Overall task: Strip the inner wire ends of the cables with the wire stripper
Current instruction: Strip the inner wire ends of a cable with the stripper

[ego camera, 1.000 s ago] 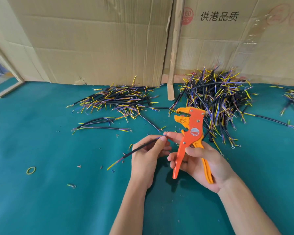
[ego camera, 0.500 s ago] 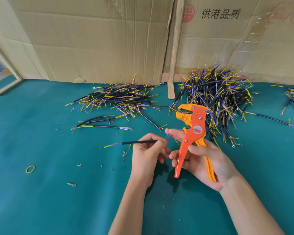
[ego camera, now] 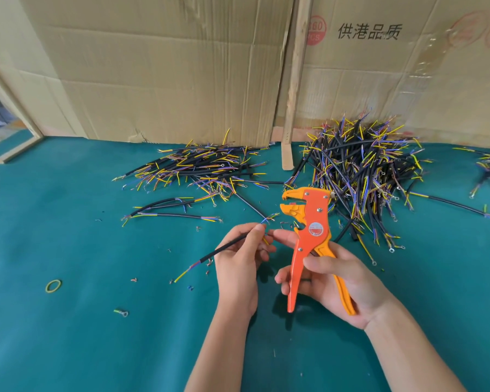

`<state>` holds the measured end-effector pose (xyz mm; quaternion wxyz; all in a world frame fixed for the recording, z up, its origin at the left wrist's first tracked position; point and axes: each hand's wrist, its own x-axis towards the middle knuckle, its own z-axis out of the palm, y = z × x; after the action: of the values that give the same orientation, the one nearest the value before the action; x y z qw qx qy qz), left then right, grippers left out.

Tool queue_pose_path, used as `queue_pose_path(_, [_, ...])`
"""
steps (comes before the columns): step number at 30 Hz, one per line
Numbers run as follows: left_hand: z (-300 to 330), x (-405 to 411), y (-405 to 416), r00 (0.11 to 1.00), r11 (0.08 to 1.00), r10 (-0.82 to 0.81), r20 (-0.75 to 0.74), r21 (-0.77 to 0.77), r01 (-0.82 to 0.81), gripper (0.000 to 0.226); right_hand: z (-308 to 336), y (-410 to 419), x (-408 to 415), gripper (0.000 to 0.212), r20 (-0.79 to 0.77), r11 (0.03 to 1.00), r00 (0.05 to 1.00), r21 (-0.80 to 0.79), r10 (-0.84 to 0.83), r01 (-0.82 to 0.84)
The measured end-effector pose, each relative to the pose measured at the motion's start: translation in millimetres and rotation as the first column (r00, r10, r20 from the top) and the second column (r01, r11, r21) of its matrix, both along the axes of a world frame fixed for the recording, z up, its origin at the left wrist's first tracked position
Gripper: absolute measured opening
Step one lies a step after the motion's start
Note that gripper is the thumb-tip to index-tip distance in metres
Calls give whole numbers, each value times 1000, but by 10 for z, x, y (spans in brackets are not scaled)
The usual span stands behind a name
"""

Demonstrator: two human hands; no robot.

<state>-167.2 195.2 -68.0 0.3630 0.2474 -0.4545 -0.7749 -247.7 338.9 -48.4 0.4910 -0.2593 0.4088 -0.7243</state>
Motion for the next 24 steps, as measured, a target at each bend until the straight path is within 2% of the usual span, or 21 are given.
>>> queue_pose_path(3, [-5, 3, 3, 1000, 1000, -3, 1, -12, 3, 8, 23, -5, -2, 76, 0, 1000, 1000, -18, -17, 17])
queue_pose_path(9, [-12, -22, 55, 993, 990, 87, 77, -118, -78, 9, 51, 13, -13, 77, -4, 998, 1000, -56, -8, 8])
queue_pose_path(14, [-18, -21, 25, 990, 990, 27, 140, -143, -7, 15, 64, 46, -45, 77, -19, 998, 1000, -64, -16, 14])
queue_pose_path(21, [-19, -19, -30, 996, 1000, 24, 91, -20, -23, 10, 50, 86, -65, 80, -67, 996, 994, 7, 84, -84])
queue_pose_path(24, [-20, -37, -41, 998, 999, 34, 56, 31, -36, 20, 60, 104, -80, 73, -61, 999, 997, 30, 46, -44])
